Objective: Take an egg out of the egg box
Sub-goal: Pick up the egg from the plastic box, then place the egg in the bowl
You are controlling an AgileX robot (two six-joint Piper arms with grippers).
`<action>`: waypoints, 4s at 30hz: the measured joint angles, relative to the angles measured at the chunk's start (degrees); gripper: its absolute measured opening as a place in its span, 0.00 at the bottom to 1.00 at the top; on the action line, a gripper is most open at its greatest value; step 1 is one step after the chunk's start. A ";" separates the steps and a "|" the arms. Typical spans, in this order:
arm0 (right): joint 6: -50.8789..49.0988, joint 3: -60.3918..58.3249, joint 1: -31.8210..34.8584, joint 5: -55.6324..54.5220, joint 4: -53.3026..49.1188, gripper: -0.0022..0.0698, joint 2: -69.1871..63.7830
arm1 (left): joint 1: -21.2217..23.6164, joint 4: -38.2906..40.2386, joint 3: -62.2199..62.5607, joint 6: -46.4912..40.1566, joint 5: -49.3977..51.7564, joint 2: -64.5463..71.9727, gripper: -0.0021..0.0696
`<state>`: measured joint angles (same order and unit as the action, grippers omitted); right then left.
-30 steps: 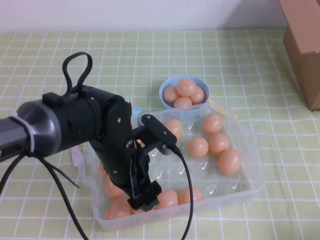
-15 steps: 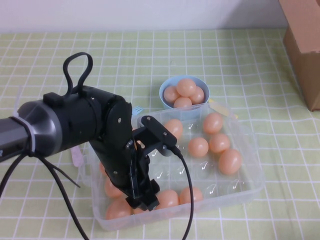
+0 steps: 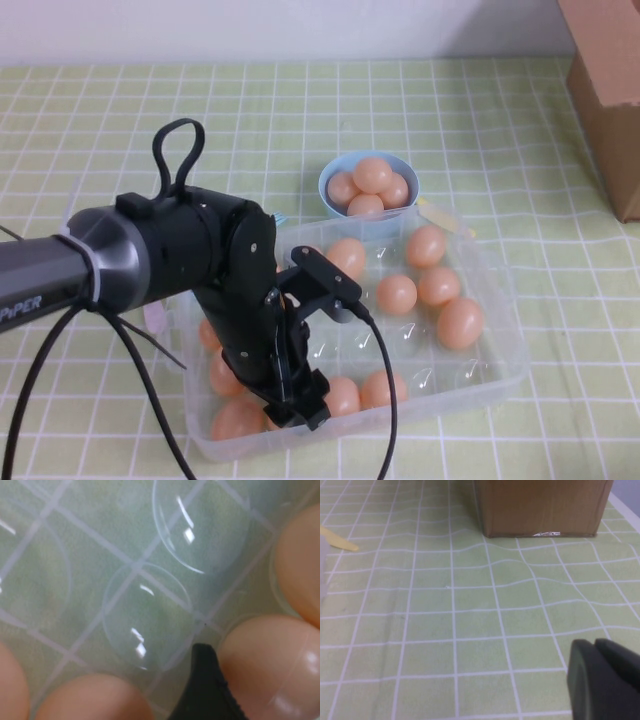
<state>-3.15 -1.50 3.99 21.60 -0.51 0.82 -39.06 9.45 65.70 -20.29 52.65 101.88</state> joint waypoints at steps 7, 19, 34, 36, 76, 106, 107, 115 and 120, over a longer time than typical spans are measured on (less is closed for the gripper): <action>0.00 0.00 0.00 0.00 0.00 0.01 0.00 | -0.22 0.36 0.23 0.00 -0.09 0.95 0.55; 0.00 0.00 0.00 0.00 0.00 0.01 0.00 | -0.31 -0.88 0.12 0.00 1.01 -4.09 0.52; 0.00 0.00 0.00 0.00 0.00 0.01 0.00 | 0.20 -3.10 9.61 0.77 -17.67 -9.79 0.52; 0.00 0.00 0.00 0.00 0.00 0.01 0.00 | 0.47 -3.00 9.61 0.77 -25.39 -8.50 0.52; 0.00 0.00 0.00 0.00 0.00 0.01 0.00 | 5.97 2.54 15.35 6.43 -60.01 17.31 0.54; 0.00 0.00 0.00 0.00 0.00 0.01 0.00 | 5.97 0.39 16.42 7.69 -58.31 18.17 0.69; 0.00 0.00 0.00 0.00 0.00 0.01 0.00 | 5.97 0.28 16.74 7.69 -58.06 18.07 0.69; 0.00 0.00 0.00 0.00 0.00 0.01 0.00 | 5.97 -1.81 18.33 7.78 -57.08 16.30 0.69; 0.00 0.00 0.00 0.00 0.00 0.01 0.00 | 5.74 -3.05 18.33 7.82 -56.68 14.69 0.69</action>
<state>-3.15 -1.50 3.99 21.60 -0.51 0.82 -33.33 6.39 84.02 -12.47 -4.03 116.57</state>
